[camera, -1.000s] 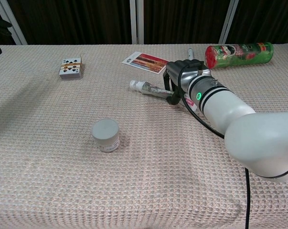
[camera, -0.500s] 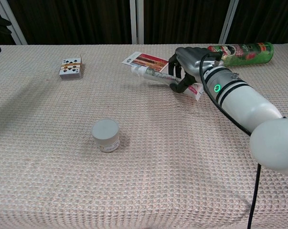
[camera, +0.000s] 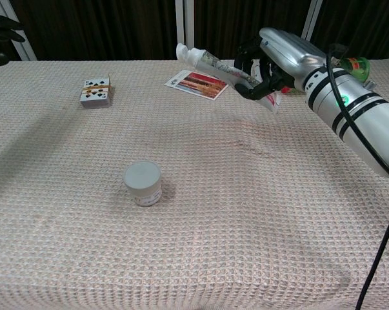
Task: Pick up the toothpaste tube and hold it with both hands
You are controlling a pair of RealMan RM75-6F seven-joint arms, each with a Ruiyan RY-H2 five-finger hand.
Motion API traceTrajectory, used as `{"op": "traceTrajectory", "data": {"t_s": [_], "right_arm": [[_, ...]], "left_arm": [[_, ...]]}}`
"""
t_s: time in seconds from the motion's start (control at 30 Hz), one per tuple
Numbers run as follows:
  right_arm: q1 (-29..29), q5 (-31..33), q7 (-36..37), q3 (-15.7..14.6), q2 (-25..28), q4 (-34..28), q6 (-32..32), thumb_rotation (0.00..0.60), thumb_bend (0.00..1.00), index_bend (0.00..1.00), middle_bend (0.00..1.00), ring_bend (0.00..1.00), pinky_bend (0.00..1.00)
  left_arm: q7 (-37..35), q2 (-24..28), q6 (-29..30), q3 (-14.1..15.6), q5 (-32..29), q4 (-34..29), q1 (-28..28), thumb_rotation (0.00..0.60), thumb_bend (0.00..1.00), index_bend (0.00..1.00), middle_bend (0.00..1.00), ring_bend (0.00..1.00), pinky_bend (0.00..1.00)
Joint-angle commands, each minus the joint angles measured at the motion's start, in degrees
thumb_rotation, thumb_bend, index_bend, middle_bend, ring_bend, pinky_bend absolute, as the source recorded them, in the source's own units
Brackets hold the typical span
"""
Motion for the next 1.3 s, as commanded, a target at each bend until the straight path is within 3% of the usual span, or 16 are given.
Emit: {"op": "traceTrajectory", "data": {"t_s": [0.03, 0.17, 0.3, 0.5, 0.57, 0.67, 0.73, 1.0, 1.3], "right_arm": [[-2.0, -5.0, 6.0, -2.5, 1.4, -0.3, 2.4, 0.6, 0.63, 0.96, 0.81, 0.72, 0.9], [-3.7, -10.0, 14.0, -4.1, -1.0, 3.0, 7.4, 0.6, 0.62, 0.96, 0.81, 0.72, 0.9], [-4.9, -12.3, 20.6, -4.7, -4.8, 8.1, 10.6, 0.6, 0.62, 0.96, 0.81, 0.72, 0.9], [-5.3, -12.4, 28.2, -4.3, -10.7, 15.6, 10.3, 0.6, 0.62, 0.96, 0.81, 0.72, 0.9], [-4.6, -12.6, 29.8, -3.7, -12.6, 17.8, 10.0, 0.6, 0.62, 0.96, 0.81, 0.72, 0.9], [-3.5, -12.9, 31.9, -2.7, -15.3, 20.5, 10.1, 0.6, 0.62, 0.96, 0.81, 0.72, 0.9], [-2.6, -13.3, 33.0, -2.0, -16.9, 22.2, 10.3, 0.6, 0.62, 0.96, 0.81, 0.72, 0.9], [-0.1, -14.4, 34.5, -0.8, -20.0, 25.8, 10.4, 0.6, 0.62, 0.96, 0.81, 0.72, 0.9], [0.7, -14.8, 34.7, 0.0, -20.8, 26.2, 11.3, 0.6, 0.62, 0.96, 0.81, 0.72, 0.9]], "left_arm": [[-4.6, 0.0, -1.5, -1.0, -0.5, -1.5, -1.1, 0.155, 0.0, 0.09, 0.1, 0.06, 0.16], [-12.2, 0.0, -4.4, -2.8, -1.9, -5.4, -2.8, 0.237, 0.0, 0.09, 0.1, 0.06, 0.16], [-16.0, -0.6, -6.7, -4.1, -2.6, -7.3, -4.7, 0.24, 0.0, 0.09, 0.11, 0.06, 0.16], [-19.0, -2.4, -8.4, -5.9, -3.4, -9.2, -6.9, 0.243, 0.0, 0.09, 0.12, 0.06, 0.16], [-18.9, -2.7, -9.3, -6.5, -3.9, -10.3, -7.9, 0.219, 0.0, 0.09, 0.12, 0.06, 0.16], [-18.0, -2.8, -11.2, -7.6, -5.1, -12.4, -9.5, 0.109, 0.0, 0.09, 0.12, 0.06, 0.16], [-17.0, -3.0, -12.6, -8.3, -6.1, -13.5, -10.8, 0.072, 0.0, 0.09, 0.12, 0.06, 0.16], [-12.4, -6.3, -16.0, -10.8, -10.9, -13.2, -14.8, 0.057, 0.0, 0.09, 0.12, 0.06, 0.16], [-6.4, -9.3, -16.3, -11.6, -13.8, -12.8, -17.1, 0.004, 0.0, 0.09, 0.12, 0.06, 0.16]]}}
